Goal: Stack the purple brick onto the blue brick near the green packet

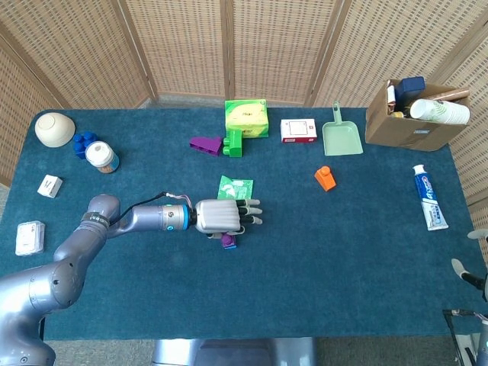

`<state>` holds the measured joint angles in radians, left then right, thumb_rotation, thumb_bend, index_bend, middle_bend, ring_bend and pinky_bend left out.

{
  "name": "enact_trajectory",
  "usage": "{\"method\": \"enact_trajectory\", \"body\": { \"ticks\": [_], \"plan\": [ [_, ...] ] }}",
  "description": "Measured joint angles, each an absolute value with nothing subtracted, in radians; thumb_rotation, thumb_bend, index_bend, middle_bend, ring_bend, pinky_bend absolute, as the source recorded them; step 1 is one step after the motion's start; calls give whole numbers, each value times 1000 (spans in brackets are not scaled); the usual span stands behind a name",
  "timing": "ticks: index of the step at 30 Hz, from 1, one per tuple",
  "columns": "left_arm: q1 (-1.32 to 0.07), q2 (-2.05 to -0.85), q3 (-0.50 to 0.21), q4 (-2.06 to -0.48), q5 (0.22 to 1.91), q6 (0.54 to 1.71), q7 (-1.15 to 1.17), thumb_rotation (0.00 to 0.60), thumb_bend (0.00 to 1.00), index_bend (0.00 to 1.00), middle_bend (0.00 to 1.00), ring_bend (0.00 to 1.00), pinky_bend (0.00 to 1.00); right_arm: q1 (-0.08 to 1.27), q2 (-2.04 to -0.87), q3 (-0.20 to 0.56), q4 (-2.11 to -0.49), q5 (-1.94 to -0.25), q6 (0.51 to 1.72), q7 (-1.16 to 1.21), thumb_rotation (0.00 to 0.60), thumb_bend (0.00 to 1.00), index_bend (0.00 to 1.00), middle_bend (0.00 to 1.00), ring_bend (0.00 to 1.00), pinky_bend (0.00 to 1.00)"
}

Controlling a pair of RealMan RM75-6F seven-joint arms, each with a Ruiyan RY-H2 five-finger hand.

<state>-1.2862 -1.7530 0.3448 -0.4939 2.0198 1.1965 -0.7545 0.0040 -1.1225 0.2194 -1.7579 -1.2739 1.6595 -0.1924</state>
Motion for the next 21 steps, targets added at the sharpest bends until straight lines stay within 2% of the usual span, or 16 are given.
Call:
{"method": "enact_trajectory", "body": {
  "ticks": [11, 21],
  "plan": [
    [-1292, -1743, 335, -527, 1992, 1163, -729, 600, 414, 445, 96, 0, 0, 1, -1121, 220, -1756, -1275, 1655, -185, 600, 54, 428, 202, 0, 27],
    [-1295, -1736, 334, -551, 1986, 1160, -721, 600, 413, 445, 90, 0, 0, -5, -1119, 221, -1758, -1277, 1660, -182, 600, 54, 428, 202, 0, 27]
  ]
}}
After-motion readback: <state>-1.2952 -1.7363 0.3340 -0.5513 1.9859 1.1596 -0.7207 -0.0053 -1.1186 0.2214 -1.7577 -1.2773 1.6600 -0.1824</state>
